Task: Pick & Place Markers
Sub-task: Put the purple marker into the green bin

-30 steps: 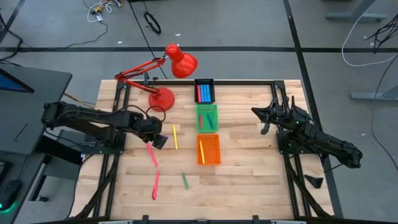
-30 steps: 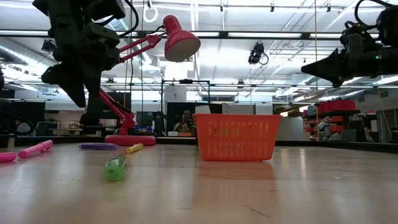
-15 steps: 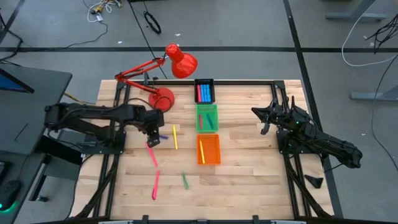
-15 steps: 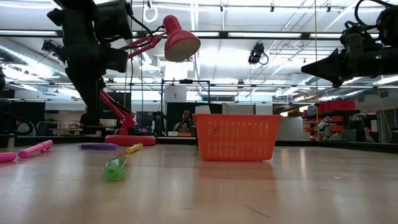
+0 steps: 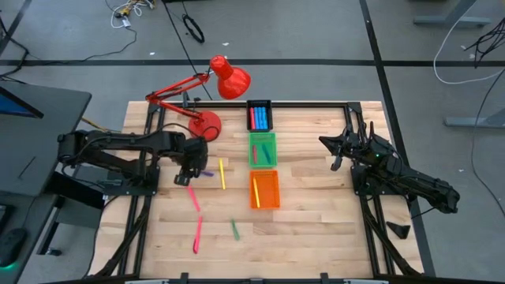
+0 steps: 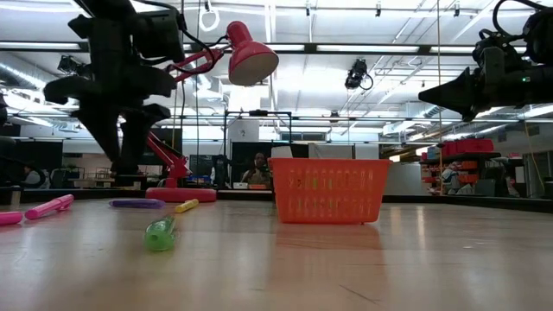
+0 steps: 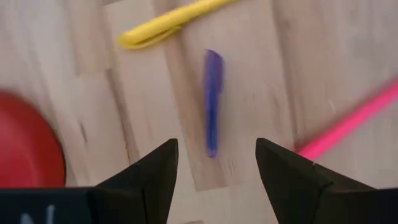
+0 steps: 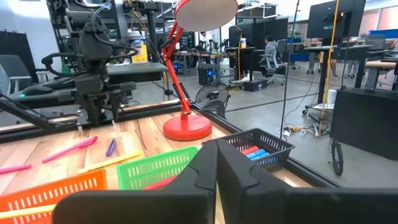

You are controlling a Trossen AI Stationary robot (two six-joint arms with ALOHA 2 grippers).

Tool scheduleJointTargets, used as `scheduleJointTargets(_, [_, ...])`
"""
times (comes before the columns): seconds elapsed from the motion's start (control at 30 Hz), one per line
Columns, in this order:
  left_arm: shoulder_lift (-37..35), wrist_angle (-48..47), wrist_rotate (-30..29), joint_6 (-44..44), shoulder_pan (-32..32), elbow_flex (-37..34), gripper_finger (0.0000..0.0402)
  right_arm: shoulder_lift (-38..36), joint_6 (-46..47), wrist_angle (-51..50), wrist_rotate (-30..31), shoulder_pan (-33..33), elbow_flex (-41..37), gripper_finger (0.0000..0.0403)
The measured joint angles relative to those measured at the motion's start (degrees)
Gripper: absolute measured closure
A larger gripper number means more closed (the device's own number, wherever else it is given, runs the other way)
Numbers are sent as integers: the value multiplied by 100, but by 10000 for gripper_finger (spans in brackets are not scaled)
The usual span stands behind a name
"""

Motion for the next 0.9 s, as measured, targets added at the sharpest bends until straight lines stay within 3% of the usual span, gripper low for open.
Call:
scheduleJointTargets(0.1, [0, -61, 40, 451, -3, 0, 180, -1, 1, -2, 0, 0, 0, 392])
scheduleJointTargets(0.33, [25, -147, -12, 586, -2, 0, 180, 1, -1, 0, 0, 0, 0, 392])
scheduleJointTargets(0.77, [1243, 14, -139, 712, 205, 0, 180, 0, 0, -1, 1, -1, 0, 392])
scheduleJointTargets(0.9, [1493, 169, 194, 692, 205, 12, 180, -1, 1, -2, 0, 0, 0, 392])
